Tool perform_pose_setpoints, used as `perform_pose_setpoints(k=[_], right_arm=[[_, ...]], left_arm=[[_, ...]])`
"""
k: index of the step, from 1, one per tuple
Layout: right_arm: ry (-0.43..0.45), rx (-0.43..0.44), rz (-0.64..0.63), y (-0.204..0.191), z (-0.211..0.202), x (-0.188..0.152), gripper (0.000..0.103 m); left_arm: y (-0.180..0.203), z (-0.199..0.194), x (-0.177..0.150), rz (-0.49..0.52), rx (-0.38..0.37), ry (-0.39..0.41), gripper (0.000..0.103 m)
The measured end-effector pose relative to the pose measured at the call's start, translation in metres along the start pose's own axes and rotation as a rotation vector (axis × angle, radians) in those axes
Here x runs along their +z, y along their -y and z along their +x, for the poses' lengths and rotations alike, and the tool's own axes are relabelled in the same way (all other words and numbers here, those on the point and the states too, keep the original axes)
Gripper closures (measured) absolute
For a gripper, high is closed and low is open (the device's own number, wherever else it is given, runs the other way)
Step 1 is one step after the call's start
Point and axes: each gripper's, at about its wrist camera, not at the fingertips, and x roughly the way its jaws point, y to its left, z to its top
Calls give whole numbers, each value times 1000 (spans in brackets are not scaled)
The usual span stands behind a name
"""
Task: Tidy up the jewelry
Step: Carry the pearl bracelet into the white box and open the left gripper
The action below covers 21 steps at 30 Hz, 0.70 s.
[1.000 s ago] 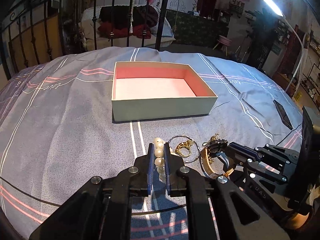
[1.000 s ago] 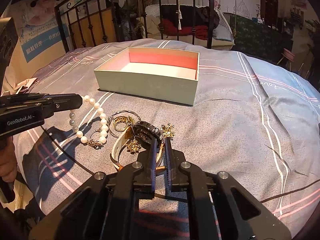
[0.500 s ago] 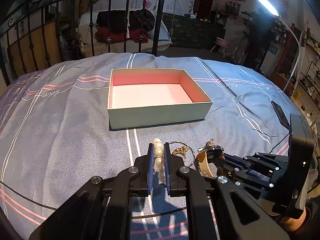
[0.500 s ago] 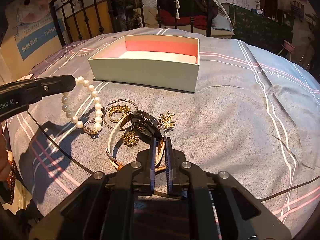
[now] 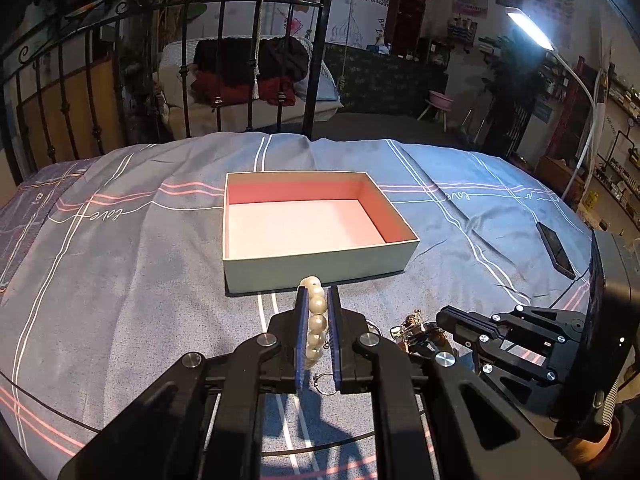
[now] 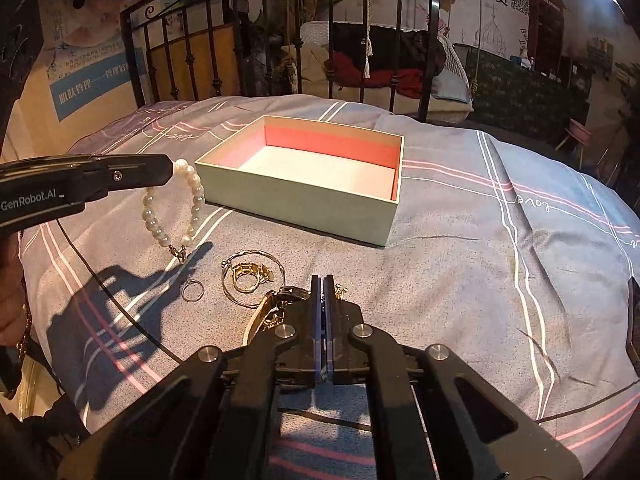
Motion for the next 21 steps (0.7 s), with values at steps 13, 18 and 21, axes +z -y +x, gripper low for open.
perform_pose_setpoints(k=[13, 18, 21], right_arm=[[61, 58, 21, 15, 28, 77, 101], [34, 58, 24, 22, 61, 105, 101], [8, 59, 37, 27, 80, 115, 101]], left_arm=[[1, 18, 52, 10, -33, 53, 94], [-5, 50, 79, -8, -37, 23, 94], [-10, 72, 88, -16, -8, -3, 94]])
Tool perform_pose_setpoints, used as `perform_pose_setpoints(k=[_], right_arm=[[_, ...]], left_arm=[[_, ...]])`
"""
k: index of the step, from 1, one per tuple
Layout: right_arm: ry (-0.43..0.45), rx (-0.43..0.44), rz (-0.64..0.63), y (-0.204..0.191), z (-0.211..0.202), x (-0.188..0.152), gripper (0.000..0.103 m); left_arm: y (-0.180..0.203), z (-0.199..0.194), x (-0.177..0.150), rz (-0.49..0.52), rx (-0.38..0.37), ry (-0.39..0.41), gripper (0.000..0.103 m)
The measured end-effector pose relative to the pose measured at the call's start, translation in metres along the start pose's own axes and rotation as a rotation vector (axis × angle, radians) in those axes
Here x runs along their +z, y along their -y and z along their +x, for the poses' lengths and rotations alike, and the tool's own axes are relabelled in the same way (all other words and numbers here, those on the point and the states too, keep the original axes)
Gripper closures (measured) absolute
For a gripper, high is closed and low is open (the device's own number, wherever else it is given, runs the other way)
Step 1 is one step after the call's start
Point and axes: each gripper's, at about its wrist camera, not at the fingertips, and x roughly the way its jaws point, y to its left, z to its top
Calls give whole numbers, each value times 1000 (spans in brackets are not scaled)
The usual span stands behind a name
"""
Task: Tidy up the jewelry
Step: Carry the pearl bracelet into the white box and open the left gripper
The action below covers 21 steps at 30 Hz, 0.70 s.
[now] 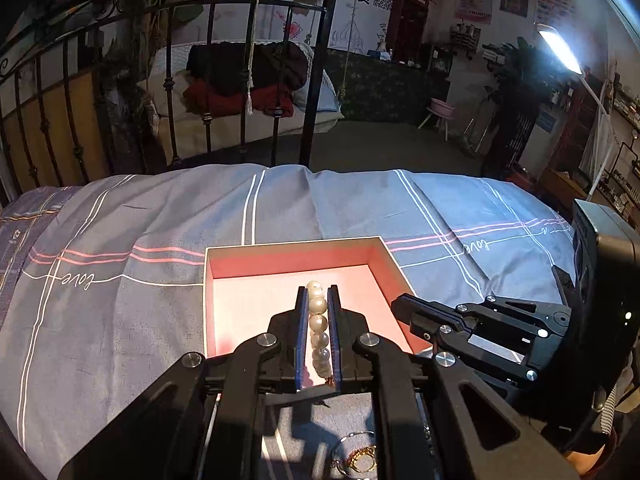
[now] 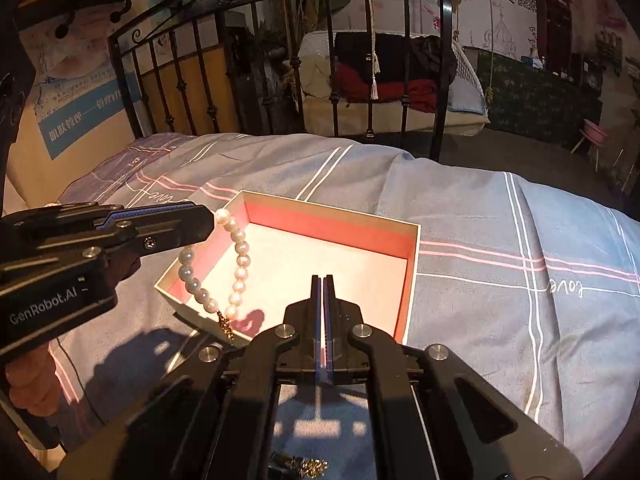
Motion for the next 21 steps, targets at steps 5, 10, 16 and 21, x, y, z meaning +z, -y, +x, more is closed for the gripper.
perform_pose_setpoints(k=[5, 10, 16, 21], right_arm=[[-54, 0, -8, 2, 29, 8, 101], [-100, 9, -15, 0, 50, 4, 101], [-136, 14, -14, -1, 64, -1, 101], [-129, -8, -36, -2, 62, -4, 101]], left_arm=[[-12, 33, 4, -23, 20, -60, 94], [-16, 52, -1, -26, 36, -99, 94], [-20, 64, -6, -35, 41, -126, 94], [-24, 61, -8, -45, 49, -115, 89]])
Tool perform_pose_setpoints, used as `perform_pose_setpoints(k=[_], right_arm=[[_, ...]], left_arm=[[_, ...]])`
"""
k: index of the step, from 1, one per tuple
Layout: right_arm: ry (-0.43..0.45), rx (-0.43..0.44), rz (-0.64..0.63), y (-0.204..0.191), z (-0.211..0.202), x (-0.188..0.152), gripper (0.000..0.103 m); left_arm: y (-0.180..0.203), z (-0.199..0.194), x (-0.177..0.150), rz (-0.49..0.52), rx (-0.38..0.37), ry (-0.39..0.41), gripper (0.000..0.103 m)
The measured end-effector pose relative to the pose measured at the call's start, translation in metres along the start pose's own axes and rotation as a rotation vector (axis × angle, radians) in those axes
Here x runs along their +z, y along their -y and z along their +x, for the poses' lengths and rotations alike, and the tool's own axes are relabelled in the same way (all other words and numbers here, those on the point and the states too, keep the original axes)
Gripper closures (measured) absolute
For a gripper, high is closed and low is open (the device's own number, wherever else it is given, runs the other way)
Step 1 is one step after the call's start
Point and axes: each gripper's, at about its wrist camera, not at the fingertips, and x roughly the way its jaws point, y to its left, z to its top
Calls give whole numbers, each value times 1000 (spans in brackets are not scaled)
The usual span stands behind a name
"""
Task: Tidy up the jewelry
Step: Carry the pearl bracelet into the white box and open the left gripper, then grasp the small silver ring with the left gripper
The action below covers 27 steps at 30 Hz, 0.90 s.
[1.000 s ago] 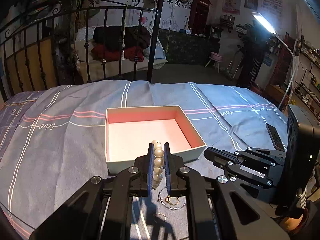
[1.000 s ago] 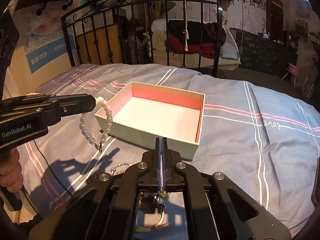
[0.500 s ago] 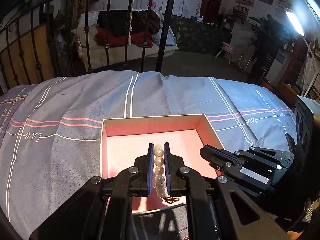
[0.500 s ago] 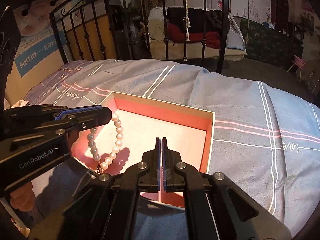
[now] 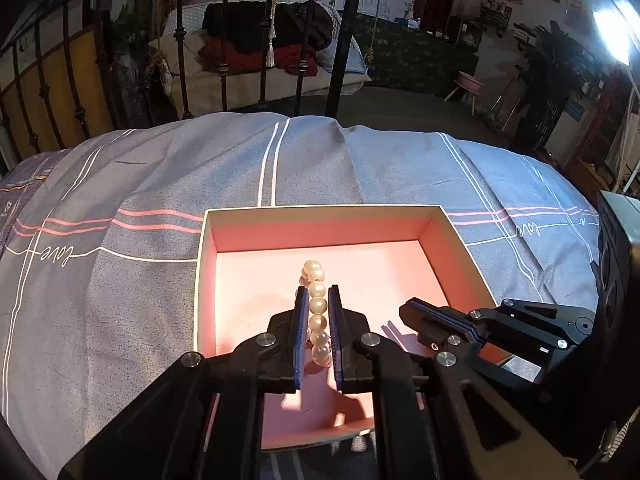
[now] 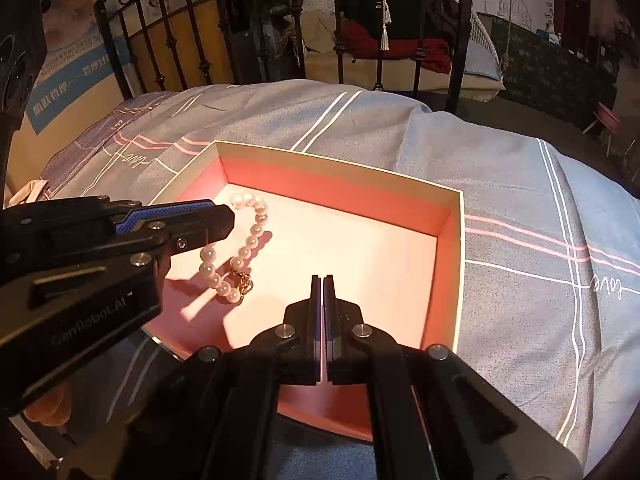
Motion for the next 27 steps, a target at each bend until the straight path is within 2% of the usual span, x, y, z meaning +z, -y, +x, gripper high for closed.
perform_pose_setpoints(k=[1, 2, 3, 4, 5, 7, 10, 13, 18, 20, 24, 27], right_arm=[[3, -5, -1, 0, -3, -1, 98], [6, -11, -2, 0, -6, -3, 85], [16, -15, -6, 0, -11, -4, 71], [38, -24, -15, -2, -18, -5, 34], [62, -41, -30, -4, -26, -7, 18], [91, -57, -44, -6, -43, -11, 18], [126, -51, -14, -2, -69, -26, 16], [136, -71, -5, 0, -91, -53, 12], [102, -134, 35, 3, -113, -109, 12], [104, -127, 74, 6, -120, -124, 12], [113, -115, 85, 2, -127, -136, 12], [108, -111, 77, -3, -127, -138, 12]], left_arm=[[-1, -4, 0, -6, -4, 12, 80], [-2, -9, 0, -8, 0, 27, 74], [-3, -16, 0, -11, 3, 44, 59], [-3, -23, -1, -15, -5, 65, 51], [-3, -33, -2, -20, -10, 88, 37], [-2, -53, -7, -22, -4, 135, 24], [-1, -80, -22, -19, -15, 164, 19], [-1, -96, -47, -24, -6, 158, 12], [0, -93, -98, -4, -2, 48, 12], [3, -89, -116, -8, -15, 7, 12], [17, -83, -140, 41, -15, -31, 14], [25, -76, -145, 89, 15, -44, 22]])
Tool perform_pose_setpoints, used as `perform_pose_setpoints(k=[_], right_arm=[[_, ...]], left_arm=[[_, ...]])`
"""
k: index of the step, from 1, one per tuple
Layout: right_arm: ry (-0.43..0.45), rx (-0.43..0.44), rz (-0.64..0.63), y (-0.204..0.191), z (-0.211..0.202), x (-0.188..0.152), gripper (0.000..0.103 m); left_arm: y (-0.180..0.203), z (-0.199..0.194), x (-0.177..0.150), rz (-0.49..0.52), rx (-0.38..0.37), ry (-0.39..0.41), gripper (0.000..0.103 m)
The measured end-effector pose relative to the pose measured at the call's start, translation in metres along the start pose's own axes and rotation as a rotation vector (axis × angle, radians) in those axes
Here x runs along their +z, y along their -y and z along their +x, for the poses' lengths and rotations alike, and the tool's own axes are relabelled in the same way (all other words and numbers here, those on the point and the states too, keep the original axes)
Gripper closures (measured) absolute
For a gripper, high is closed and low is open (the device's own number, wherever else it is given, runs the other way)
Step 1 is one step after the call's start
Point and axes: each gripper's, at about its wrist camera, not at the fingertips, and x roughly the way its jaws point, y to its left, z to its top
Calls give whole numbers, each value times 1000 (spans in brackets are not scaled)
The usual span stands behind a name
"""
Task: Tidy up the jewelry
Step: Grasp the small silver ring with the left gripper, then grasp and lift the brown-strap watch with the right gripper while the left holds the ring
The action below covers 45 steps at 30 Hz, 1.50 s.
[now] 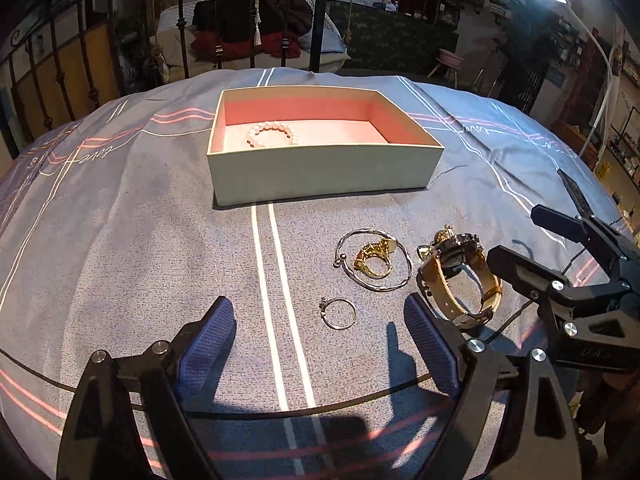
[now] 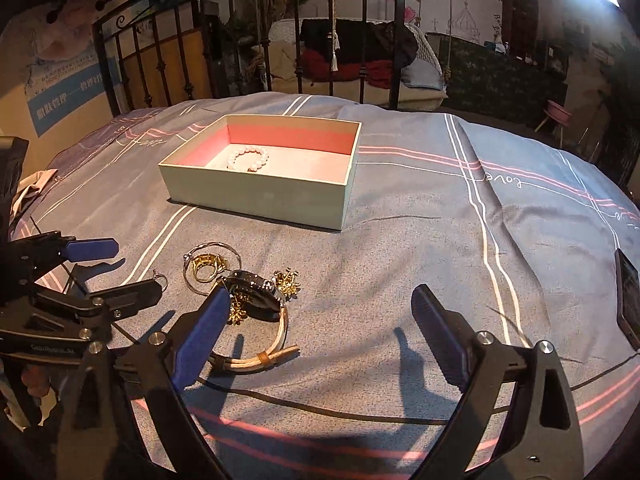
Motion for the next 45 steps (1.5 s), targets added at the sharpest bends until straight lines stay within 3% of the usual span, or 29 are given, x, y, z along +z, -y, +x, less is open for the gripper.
perform_pose_setpoints(k=[4, 10, 14, 24, 36, 39, 43, 45], right_arm=[[-15, 12, 2, -5, 3, -3, 12], [-38, 38, -15, -16, 8, -7, 12], [-46, 39, -21, -19, 10, -8, 12], [-61, 62, -19, -21, 15, -6, 12], [-107, 113, -25, -34, 35, -6, 12], [-119, 116, -31, -34, 38, -6, 22], [-118, 113, -35, -34, 38, -5, 45], [-118, 114, -39, -34, 38, -5, 50]], left_arm=[[0, 13, 0, 4, 30, -31, 33], [-1, 16, -2, 10, 47, -20, 34], [4, 20, -1, 36, 68, -12, 40], [6, 17, -3, 63, 43, 1, 81], [-1, 14, -5, 34, 16, 3, 83], [-1, 14, -4, 30, 16, -1, 83], [-2, 14, -3, 25, 12, -2, 83], [-3, 13, -3, 20, 9, -4, 83]])
